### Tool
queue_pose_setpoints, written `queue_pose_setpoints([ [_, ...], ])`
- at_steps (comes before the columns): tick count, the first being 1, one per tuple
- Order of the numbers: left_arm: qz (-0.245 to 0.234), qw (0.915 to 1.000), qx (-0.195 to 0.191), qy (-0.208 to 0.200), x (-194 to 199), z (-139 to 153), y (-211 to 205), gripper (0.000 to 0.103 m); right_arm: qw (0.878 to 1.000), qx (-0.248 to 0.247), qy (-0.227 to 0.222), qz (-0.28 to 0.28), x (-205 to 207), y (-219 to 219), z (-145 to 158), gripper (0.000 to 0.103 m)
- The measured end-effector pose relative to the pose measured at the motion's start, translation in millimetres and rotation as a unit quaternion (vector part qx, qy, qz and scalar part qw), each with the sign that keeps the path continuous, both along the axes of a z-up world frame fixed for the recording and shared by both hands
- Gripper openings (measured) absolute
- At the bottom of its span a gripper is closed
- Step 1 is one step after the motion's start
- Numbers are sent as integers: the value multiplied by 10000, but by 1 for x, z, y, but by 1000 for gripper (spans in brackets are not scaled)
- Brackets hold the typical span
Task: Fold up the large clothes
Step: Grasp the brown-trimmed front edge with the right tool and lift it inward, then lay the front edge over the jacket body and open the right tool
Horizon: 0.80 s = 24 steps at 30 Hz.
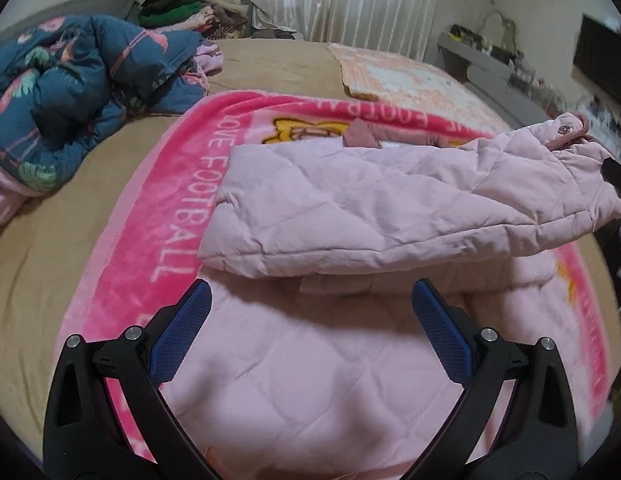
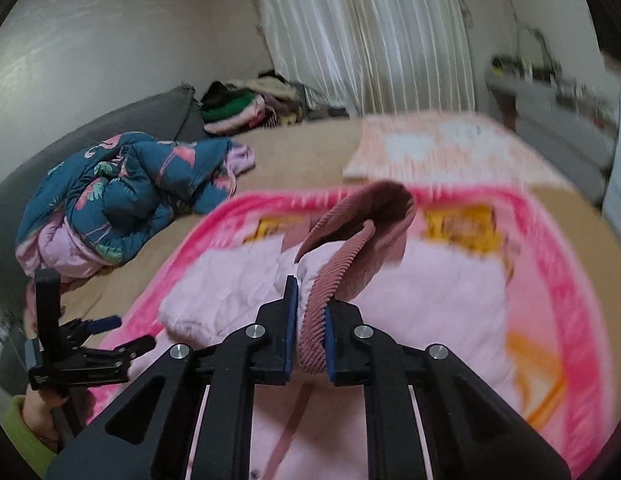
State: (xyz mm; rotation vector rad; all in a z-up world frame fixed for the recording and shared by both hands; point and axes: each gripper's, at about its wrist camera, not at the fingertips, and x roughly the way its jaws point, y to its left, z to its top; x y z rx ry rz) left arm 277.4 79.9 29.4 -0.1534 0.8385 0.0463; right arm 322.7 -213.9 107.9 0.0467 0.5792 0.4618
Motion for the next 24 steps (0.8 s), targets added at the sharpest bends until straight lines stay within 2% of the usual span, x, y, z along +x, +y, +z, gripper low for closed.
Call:
queue_pose_setpoints([
  [3,55,9999,-141,-24,11,4,3,94,9998,-79,-152,44,17,-4,8,9],
  [7,10,9998,-206,5,26,4,1,94,9997,-215,-116,-63,33,-9,-3,9],
  [14,-104,9988,-396,263,54,-14,-9,94,9984,-156,337,-431,56,-33,-55,9],
  [24,-372,9979,-236,465,78,-31,-34,94,9931,-255,801,-813,64,-50,-110,10],
])
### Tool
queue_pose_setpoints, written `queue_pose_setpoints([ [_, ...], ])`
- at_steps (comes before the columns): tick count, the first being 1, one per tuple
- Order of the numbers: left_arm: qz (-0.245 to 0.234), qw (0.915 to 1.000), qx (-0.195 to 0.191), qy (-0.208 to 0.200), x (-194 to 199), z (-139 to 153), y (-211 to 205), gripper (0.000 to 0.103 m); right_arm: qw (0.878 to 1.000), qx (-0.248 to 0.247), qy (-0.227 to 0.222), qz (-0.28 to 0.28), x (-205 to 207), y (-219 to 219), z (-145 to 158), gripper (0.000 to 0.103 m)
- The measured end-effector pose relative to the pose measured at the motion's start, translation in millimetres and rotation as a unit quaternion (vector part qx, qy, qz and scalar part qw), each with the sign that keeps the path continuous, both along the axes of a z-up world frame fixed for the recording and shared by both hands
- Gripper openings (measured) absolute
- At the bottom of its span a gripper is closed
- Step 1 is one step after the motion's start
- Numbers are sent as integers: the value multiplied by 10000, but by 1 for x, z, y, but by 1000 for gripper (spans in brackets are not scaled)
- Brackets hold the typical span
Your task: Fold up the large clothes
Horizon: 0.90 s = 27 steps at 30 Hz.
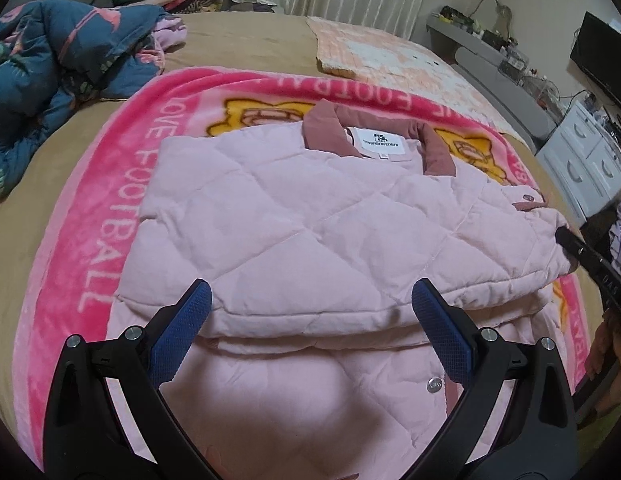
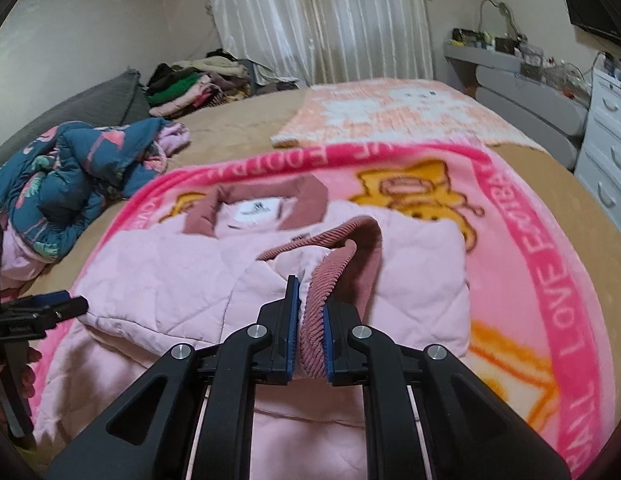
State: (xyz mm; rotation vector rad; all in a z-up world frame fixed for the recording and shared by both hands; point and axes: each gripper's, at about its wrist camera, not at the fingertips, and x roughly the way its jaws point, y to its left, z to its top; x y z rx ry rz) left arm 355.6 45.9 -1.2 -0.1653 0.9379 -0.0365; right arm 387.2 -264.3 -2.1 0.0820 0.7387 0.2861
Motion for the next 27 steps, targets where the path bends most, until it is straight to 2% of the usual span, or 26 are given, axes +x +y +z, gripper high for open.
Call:
queue_pose_setpoints([
  [3,-45,10000,-9,32,7,-3,-4,94,9998,-108,165,-69,0,2,-12,12],
  [6,-56,10000,-6,53,12,-6,-8,94,9990,-142,409,-125,-1,0,-22,20],
  [8,-80,9999,53,85,17,-9,-11,94,9985,-214,433,-245,-4,-1,-22,39],
  [10,-108,9997,124,154,22,-15,-13,94,9985,-213,317,-380,-11,-5,-17,46],
  [13,-109,9990,247,348,31,-29,-14,94,9990,-144,68,-416,-20,-5,-2,50],
  [17,-70,9983,280,505,36,-45,-9,95,9995,-240,-170,-119,-27,11,16,64],
  [22,-31,9984,190,527,37,-54,-4,95,9975,-577,-200,353,-20,45,23,69],
  [25,-73,9983,253,513,37,-58,-6,95,9941,-950,10,521,-9,66,10,69],
  [27,-82,9985,215,491,36,-59,-5,95,9926,-1016,228,623,1,76,-4,69],
])
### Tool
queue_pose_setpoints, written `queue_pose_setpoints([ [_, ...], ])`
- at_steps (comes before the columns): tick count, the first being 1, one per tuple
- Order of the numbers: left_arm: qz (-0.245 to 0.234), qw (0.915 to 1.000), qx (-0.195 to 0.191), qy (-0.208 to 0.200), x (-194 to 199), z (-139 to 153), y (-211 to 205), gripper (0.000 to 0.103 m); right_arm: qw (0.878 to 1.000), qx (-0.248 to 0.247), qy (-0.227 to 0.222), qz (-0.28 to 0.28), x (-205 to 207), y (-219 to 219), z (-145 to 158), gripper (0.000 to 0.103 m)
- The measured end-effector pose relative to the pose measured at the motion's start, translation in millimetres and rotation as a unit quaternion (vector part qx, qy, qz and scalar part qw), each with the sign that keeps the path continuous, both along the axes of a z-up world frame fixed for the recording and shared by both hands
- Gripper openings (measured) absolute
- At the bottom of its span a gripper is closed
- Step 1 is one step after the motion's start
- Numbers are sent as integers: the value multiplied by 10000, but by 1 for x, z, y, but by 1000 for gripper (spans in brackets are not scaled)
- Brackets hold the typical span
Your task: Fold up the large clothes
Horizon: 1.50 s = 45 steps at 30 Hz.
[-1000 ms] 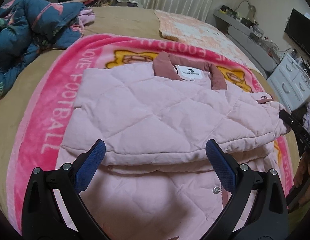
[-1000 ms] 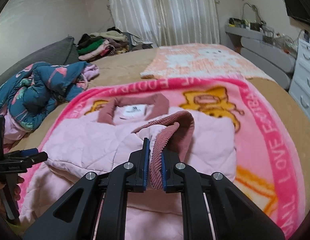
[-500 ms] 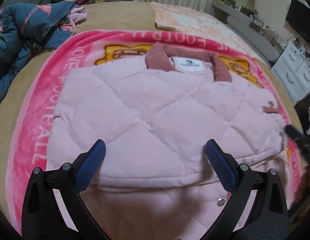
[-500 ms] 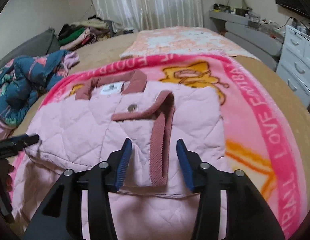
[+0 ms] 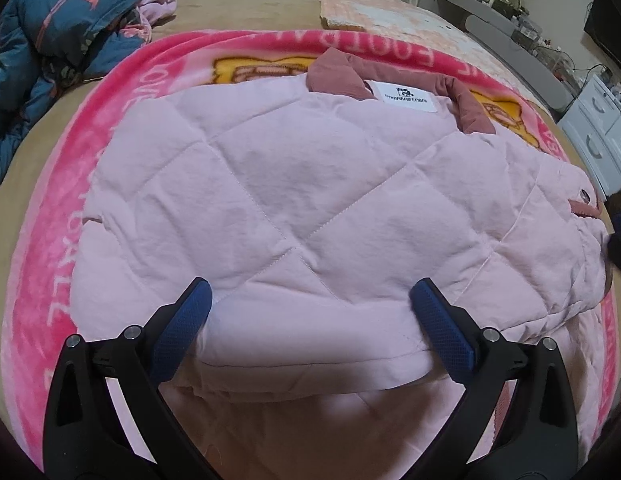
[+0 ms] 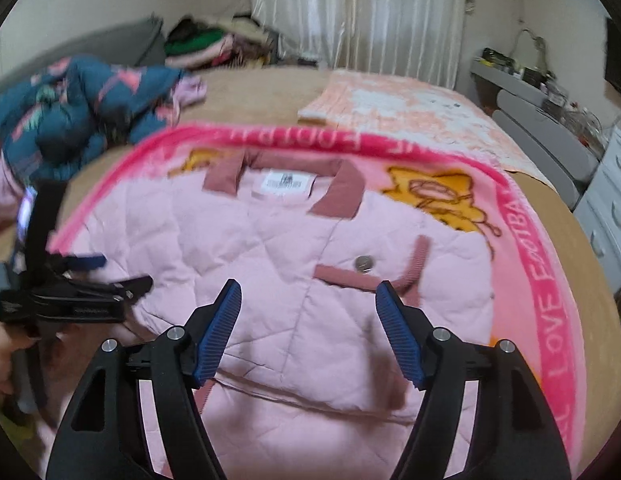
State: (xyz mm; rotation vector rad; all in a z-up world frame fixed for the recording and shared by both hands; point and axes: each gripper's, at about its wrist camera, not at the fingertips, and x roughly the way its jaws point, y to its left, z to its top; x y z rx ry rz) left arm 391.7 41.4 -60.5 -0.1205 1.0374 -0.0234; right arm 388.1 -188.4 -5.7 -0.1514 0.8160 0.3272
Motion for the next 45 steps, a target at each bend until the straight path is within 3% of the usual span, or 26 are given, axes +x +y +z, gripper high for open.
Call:
queue_pose_setpoints([
  [4,-22,10000,-47,5,1,-2,0,95,9981,33,615,-99,20,6,-34,69],
  [8,-61,10000,-1,32,3,-4,-1,95,9958,115,865,-270,29,7,-60,70],
  [14,-89,9999,82,19,4,-7,-3,95,9963,-198,763,-342,33,18,-77,73],
  [19,-84,9999,70,23,4,-7,-3,95,9966,-145,731,-350,34,17,-80,74],
  [25,-111,9999,38,-6,-1,-2,-3,95,9961,-60,717,-508,27,13,-72,74],
  [35,-46,9999,-65,-83,-23,19,2,95,9955,456,476,-678,2,1,-39,93],
  [45,19,9994,-324,-120,-51,43,8,95,9945,771,332,-624,-26,-9,-5,99],
])
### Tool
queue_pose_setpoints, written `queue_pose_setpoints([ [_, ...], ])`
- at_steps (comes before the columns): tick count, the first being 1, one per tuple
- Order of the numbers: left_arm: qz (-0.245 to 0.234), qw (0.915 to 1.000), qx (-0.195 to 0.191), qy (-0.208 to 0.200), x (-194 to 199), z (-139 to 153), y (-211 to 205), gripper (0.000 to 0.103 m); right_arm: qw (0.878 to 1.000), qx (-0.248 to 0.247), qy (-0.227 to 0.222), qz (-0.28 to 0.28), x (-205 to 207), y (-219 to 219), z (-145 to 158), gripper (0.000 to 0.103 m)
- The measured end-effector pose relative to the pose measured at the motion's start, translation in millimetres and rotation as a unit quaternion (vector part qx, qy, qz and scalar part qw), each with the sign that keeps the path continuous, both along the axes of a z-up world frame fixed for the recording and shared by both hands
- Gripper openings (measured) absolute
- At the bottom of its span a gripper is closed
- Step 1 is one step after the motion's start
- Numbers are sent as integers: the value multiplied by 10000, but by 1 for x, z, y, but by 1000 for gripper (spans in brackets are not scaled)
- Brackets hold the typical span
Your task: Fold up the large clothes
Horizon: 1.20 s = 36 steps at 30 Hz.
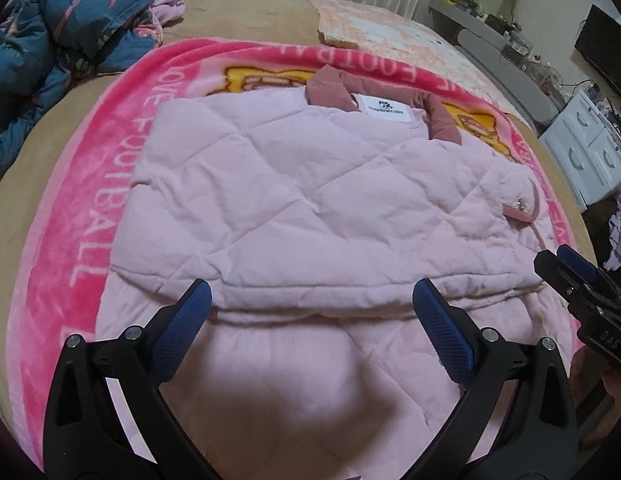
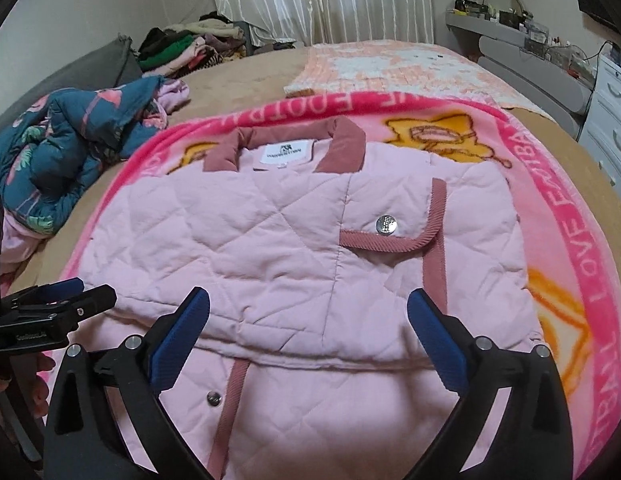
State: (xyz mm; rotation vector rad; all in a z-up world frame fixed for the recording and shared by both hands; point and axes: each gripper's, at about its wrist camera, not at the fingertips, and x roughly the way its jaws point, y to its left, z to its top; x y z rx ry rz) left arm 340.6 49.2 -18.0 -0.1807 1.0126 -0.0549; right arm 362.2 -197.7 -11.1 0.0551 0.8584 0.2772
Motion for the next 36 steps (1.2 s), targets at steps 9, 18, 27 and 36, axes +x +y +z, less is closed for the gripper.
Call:
queue_pose_setpoints([
  [9,-29,9998,20,-192,-25,27,1,95,9999,89,-66,-64,-24,-5,21,99],
  [18,-90,9992,68,-378,-48,50,-2,95,9997,113,-205,28,-47,-4,44,99],
  [27,-171,9979,191,-599,-73,70,-10,95,9992,210,-345,31,-74,-15,62,99],
  [36,-204,9963,190,-808,-94,89,-15,95,9981,276,-554,74,-97,-23,87,99],
])
